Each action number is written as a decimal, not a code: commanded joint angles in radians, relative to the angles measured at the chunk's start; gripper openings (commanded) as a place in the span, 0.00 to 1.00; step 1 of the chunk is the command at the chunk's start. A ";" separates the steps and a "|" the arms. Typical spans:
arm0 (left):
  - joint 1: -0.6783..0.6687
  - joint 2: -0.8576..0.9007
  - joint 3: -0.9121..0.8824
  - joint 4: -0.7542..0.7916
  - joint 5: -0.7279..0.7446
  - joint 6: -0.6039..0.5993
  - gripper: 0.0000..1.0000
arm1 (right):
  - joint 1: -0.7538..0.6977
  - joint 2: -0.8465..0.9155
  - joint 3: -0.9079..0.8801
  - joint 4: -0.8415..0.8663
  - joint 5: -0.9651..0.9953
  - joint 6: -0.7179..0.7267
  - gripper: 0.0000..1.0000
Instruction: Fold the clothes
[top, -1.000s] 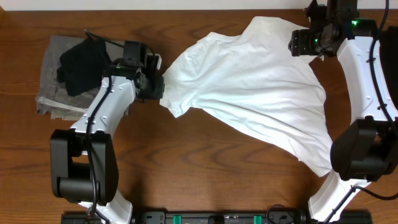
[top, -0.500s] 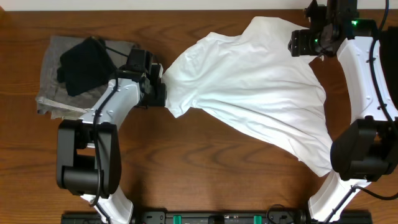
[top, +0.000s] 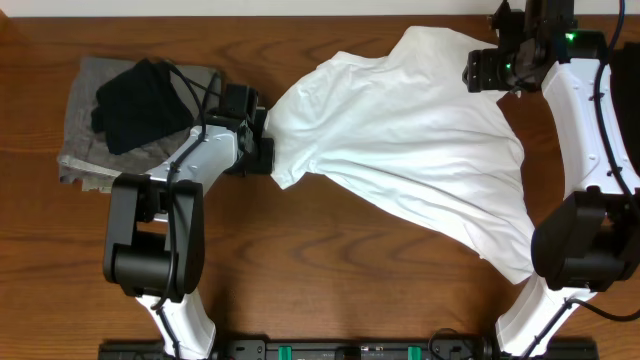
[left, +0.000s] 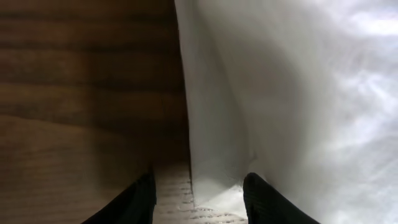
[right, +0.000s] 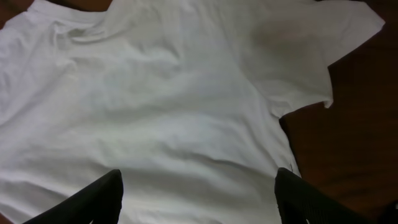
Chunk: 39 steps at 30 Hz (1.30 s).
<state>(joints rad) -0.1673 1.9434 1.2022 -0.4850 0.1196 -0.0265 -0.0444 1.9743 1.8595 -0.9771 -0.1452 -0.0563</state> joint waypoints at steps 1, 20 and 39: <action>-0.002 0.009 -0.007 0.005 -0.030 -0.006 0.48 | -0.010 0.008 0.003 -0.007 0.043 -0.012 0.77; -0.003 0.008 -0.006 0.035 0.030 -0.039 0.48 | -0.010 0.008 0.003 -0.008 0.044 -0.012 0.78; -0.003 0.016 -0.007 0.050 0.028 -0.039 0.48 | -0.010 0.008 0.002 -0.012 0.044 -0.012 0.78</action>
<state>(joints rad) -0.1677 1.9434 1.2018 -0.4374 0.1501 -0.0559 -0.0444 1.9747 1.8595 -0.9848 -0.1108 -0.0563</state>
